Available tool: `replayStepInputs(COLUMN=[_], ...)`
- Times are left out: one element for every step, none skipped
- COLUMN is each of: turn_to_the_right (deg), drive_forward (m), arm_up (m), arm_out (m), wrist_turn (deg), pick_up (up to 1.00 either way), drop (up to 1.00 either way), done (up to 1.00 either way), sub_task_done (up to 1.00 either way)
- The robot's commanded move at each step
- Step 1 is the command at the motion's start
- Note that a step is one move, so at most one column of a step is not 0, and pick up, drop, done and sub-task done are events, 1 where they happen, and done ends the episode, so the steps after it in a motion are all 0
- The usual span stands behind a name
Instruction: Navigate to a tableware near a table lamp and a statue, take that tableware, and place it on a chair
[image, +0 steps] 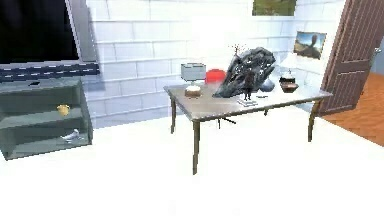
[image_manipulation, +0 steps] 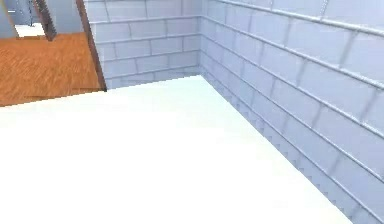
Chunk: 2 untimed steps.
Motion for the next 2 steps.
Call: replayStepInputs(turn_to_the_right=[-3.0, 0.0], drive_forward=[0.00, 1.00], arm_up=[0.00, 0.00], arm_out=[0.00, 0.00], wrist_turn=[0.0, 0.0], pick_up=[0.00, 0.00], drop=[0.00, 0.00], done=[0.00, 0.00], sub_task_done=[0.00, 0.00])
